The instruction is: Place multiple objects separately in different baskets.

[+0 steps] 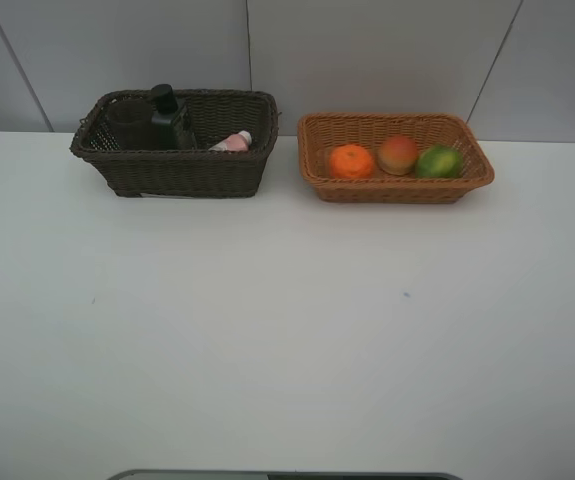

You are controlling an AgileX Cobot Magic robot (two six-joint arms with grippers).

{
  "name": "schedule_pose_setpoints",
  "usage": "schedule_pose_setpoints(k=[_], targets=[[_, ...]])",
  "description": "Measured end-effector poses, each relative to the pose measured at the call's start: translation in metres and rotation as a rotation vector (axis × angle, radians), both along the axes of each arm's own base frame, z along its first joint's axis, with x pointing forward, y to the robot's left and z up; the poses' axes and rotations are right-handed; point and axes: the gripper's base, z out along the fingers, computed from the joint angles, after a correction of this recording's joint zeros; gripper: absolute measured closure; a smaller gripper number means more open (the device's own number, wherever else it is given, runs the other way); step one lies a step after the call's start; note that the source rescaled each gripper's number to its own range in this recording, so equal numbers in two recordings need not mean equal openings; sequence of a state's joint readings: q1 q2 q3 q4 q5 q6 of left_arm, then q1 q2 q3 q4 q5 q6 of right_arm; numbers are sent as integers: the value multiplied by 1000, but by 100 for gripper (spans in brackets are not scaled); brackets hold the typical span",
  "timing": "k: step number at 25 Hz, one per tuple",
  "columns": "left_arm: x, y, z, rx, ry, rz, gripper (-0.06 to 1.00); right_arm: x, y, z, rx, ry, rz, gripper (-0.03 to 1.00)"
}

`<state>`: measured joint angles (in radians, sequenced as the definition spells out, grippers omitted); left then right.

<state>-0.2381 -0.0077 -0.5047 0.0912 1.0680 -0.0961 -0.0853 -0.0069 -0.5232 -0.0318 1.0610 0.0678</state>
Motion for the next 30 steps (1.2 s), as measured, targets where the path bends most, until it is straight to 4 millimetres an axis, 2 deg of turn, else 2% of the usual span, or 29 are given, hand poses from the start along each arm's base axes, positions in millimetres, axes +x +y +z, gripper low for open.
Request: schedule_pose_setpoints(k=[8, 30], targets=[[-1, -2, 0, 0, -1, 159, 3, 0, 0, 0, 0, 0, 0, -3], [-2, -2, 0, 0, -1, 170, 3, 0, 0, 0, 0, 0, 0, -3]])
